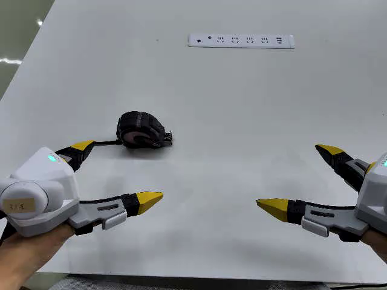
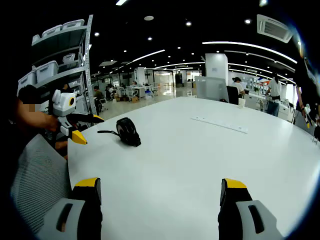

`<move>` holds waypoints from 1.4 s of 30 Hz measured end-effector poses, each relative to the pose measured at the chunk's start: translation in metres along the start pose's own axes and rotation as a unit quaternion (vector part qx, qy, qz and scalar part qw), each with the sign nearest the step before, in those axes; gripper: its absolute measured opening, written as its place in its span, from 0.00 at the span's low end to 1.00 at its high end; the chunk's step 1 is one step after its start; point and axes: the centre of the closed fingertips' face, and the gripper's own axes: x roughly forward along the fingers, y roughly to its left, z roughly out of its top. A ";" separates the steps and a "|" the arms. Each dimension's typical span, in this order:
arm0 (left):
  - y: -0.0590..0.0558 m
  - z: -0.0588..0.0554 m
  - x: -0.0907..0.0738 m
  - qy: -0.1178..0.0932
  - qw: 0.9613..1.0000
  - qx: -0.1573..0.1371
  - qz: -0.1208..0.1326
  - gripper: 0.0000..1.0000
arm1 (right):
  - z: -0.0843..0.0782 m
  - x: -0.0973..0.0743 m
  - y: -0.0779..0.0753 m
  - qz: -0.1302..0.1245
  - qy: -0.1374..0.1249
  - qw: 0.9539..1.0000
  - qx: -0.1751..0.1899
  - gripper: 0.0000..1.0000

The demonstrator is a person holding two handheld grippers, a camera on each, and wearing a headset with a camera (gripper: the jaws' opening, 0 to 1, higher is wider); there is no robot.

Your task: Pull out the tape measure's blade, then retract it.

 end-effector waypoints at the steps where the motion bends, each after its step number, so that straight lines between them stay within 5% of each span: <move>1: 0.000 0.000 0.000 0.000 1.000 0.000 0.000 0.99 | 0.000 0.000 0.000 0.000 0.000 1.000 0.001 0.99; 42: 0.005 0.000 0.004 0.016 1.000 0.012 -0.023 0.98 | -0.004 0.003 -0.008 0.012 0.016 1.000 -0.001 0.99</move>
